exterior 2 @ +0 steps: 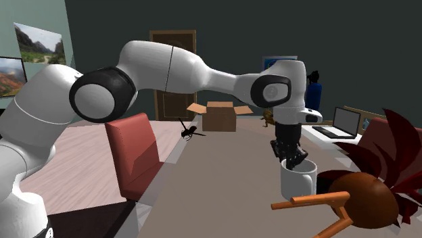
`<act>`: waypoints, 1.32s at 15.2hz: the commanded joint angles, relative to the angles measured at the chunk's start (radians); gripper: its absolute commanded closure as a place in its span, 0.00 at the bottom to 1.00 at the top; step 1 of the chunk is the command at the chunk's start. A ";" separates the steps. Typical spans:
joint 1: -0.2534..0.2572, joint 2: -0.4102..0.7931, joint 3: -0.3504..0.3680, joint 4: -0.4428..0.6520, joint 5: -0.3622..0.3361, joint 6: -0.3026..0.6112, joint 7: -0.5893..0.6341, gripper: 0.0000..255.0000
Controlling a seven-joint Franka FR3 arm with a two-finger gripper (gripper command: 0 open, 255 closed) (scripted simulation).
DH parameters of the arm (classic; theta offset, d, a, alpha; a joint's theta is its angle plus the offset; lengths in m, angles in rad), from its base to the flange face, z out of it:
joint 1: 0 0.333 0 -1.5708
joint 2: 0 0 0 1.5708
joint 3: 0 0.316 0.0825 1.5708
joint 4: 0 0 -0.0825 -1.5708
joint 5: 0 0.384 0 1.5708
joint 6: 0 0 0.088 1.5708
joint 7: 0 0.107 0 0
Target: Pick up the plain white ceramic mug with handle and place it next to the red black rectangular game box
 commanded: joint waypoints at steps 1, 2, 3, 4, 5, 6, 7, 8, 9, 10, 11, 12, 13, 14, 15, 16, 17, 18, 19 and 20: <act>-0.004 0.006 -0.003 -0.029 -0.002 0.029 0.001 1.00; -0.004 0.007 -0.003 -0.040 -0.002 0.042 0.001 1.00; -0.005 0.009 -0.003 -0.051 -0.003 0.054 0.002 1.00; -0.005 0.011 -0.004 -0.061 -0.003 0.066 0.002 1.00; -0.006 0.013 -0.004 -0.070 -0.004 0.078 0.003 1.00; -0.006 0.016 -0.004 -0.079 -0.004 0.089 0.003 1.00; -0.007 0.019 -0.004 -0.088 -0.005 0.101 0.004 1.00; -0.006 0.020 -0.005 -0.091 -0.005 0.105 0.004 1.00; -0.006 0.020 -0.005 -0.091 -0.005 0.105 0.004 1.00; -0.006 0.020 -0.005 -0.091 -0.005 0.105 0.004 1.00; -0.006 0.020 -0.005 -0.091 -0.005 0.105 0.004 1.00; -0.006 0.020 -0.005 -0.091 -0.005 0.105 0.004 1.00; -0.007 0.020 -0.005 -0.091 -0.005 0.105 0.004 1.00; -0.007 0.020 -0.005 -0.091 -0.005 0.105 0.004 1.00; -0.007 0.020 -0.005 -0.091 -0.005 0.105 0.004 1.00; -0.007 0.033 -0.006 -0.073 -0.005 0.100 0.001 0.00; -0.012 0.022 -0.005 -0.092 -0.004 0.108 -0.002 0.00; -0.013 0.019 -0.005 -0.099 -0.004 0.112 -0.003 0.00; -0.013 0.023 -0.006 -0.094 -0.004 0.111 -0.003 0.00; -0.012 0.025 -0.006 -0.090 -0.005 0.109 -0.003 0.00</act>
